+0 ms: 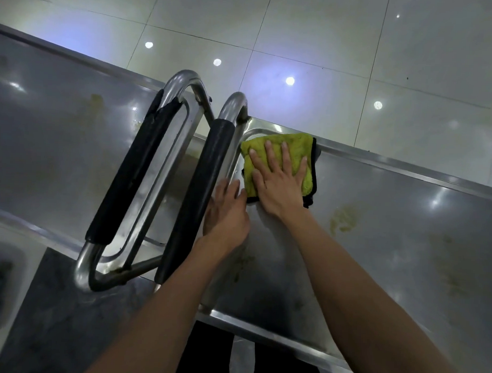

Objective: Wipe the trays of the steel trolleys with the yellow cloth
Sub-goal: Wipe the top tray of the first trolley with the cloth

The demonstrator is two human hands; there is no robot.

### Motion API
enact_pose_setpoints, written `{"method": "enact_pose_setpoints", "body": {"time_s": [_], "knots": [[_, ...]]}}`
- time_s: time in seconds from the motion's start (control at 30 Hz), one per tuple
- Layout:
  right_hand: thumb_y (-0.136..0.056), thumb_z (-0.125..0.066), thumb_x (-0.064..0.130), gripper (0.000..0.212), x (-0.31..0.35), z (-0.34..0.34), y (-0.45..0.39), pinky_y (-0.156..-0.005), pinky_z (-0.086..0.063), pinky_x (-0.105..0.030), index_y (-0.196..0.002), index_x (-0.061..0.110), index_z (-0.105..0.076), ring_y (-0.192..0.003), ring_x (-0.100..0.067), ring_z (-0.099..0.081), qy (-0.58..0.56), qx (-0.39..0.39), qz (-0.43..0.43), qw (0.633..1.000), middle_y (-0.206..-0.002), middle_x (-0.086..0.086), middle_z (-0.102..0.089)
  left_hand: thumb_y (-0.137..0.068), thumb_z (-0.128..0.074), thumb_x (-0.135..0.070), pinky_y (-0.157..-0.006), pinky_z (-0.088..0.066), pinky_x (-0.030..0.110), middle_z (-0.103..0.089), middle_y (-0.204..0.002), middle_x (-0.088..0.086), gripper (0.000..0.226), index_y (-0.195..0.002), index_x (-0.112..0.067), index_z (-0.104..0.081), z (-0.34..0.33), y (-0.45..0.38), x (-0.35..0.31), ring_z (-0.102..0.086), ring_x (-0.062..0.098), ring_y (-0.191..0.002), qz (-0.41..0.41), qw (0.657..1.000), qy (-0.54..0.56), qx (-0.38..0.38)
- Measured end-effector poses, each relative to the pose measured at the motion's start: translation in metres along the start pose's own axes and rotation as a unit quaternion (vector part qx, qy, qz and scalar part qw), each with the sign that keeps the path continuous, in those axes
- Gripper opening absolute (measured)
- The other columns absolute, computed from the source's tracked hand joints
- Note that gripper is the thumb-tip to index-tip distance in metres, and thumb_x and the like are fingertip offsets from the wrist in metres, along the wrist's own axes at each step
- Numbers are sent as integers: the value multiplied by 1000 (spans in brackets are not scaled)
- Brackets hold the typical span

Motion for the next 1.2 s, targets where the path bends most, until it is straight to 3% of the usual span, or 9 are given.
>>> {"method": "enact_pose_setpoints", "body": {"time_s": [0.23,0.43,0.6,0.83,0.93,1.0,1.1,1.2], "knots": [[-106,-15,47,57,10,4,-33,-115,6,-68,-159,37,2,-153,-27,14,22,2,20,1000,-168,9,2,-96,-48,-19,-116,-28,50,-30,-153,-2,44,-141,-20,-48,0,2,0,-14,25,-150,-10,1000,8,-21],[-104,-18,49,56,10,7,-36,-117,7,-66,-158,41,-7,-154,-25,11,14,-1,37,999,-168,9,-1,-97,-44,-24,-118,-25,55,-21,-159,0,50,-147,-20,-42,-5,1,-2,-6,27,-152,3,1000,-16,-6],[-102,-22,49,55,-15,6,-4,-117,4,-65,-156,44,-15,-155,-23,3,5,-46,-41,998,-168,8,-7,-98,-39,-27,-117,-20,59,-11,-164,7,56,-151,-13,-31,-7,3,-10,1,33,-152,20,997,-65,29],[-103,-22,47,56,-31,6,14,-116,5,-67,-158,41,-11,-155,-25,5,12,-41,-82,996,-168,6,-2,-93,-47,-26,-115,-28,53,-33,-154,3,36,-126,-15,-55,9,-1,-14,-17,30,-148,-31,997,-62,-20],[-104,-20,49,55,-34,7,11,-118,3,-65,-158,41,-11,-155,-23,4,2,-37,-77,996,-168,8,-3,-90,-50,-19,-111,-32,50,-41,-152,-1,39,-129,-17,-56,14,-11,-27,-22,27,-147,-82,994,-36,-54],[-105,-20,49,56,-39,10,12,-119,1,-62,-158,39,-9,-155,-21,2,-7,-43,-78,996,-168,9,-6,-89,-50,-18,-109,-34,50,-44,-150,-1,45,-133,-16,-54,15,-21,-38,-27,27,-145,-98,994,-17,-39],[-105,-20,48,57,-47,11,13,-120,-2,-59,-159,36,-7,-155,-18,0,-4,-54,-85,995,-167,11,-8,-93,-44,-25,-109,-38,51,-41,-152,4,53,-145,-13,-42,10,-30,-45,-32,28,-141,-93,995,-26,0],[-103,-23,49,57,-63,12,20,-120,-1,-59,-158,38,-12,-155,-17,-1,-7,-64,-110,992,-167,11,-9,-94,-43,-35,-102,-43,51,-41,-146,8,51,-140,-14,-41,7,-32,-49,-37,30,-135,-92,992,-81,8]]}}
Point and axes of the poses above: each hand's wrist, its own y-axis away from the middle knuckle, its own z-axis out of the back of the hand, x = y × z, the point moved 3 cm from there along -y, towards the middle knuckle
